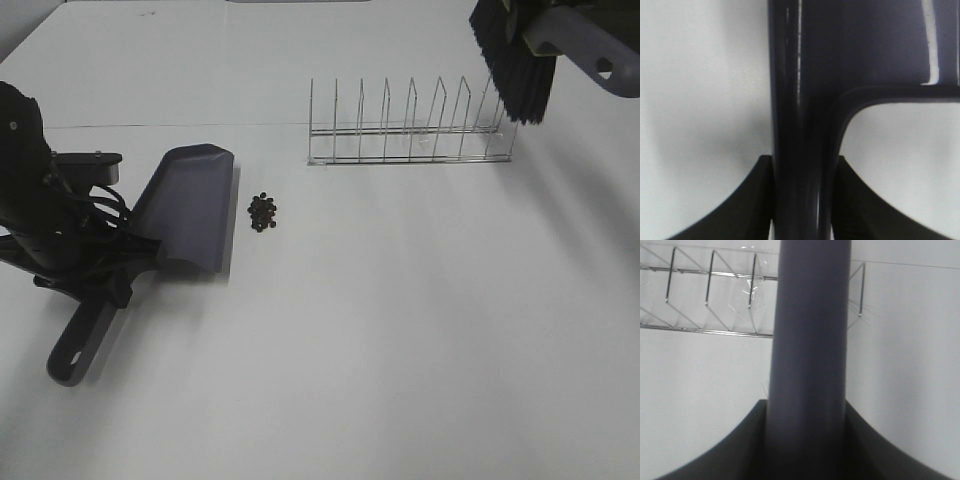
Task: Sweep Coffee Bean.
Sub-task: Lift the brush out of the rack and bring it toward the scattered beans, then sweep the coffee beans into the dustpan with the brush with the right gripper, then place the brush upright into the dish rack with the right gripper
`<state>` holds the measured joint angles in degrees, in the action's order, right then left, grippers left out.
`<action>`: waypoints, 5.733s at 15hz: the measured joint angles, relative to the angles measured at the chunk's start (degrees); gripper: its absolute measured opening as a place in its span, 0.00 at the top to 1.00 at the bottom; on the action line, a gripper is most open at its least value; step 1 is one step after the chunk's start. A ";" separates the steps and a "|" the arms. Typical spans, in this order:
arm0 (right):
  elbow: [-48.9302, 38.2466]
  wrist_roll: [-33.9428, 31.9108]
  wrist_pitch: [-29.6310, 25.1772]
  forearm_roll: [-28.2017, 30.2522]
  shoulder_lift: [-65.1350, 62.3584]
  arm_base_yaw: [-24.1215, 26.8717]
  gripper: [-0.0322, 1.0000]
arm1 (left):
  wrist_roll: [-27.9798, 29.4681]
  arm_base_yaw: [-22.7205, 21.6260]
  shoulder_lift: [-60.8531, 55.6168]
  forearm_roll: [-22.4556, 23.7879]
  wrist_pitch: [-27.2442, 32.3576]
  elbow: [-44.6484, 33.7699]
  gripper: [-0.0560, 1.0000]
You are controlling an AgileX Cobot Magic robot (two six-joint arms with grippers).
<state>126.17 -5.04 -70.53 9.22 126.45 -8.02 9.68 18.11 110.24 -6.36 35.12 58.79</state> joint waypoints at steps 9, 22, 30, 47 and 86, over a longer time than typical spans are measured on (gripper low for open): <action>-14.44 -8.48 1.49 6.88 -0.34 -14.15 0.70 | 0.23 1.55 4.07 -0.40 -1.15 0.23 0.69; -18.05 -11.80 7.22 6.93 8.77 -25.04 0.70 | 0.17 4.87 5.90 -0.92 -1.20 1.55 0.69; 0.52 -6.70 1.95 -0.92 17.48 -34.26 0.70 | 0.23 4.87 5.96 -0.97 -1.20 1.55 0.69; 9.00 -1.43 0.00 2.98 6.82 -8.94 0.70 | 0.17 4.87 5.96 -0.97 -0.80 1.78 0.69; -9.74 -2.98 14.73 2.06 8.82 2.64 0.70 | 0.00 4.87 5.96 -0.80 -0.69 1.78 0.69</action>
<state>116.43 -8.02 -55.81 11.29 135.28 -5.39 9.68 22.98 116.20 -7.16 34.43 60.56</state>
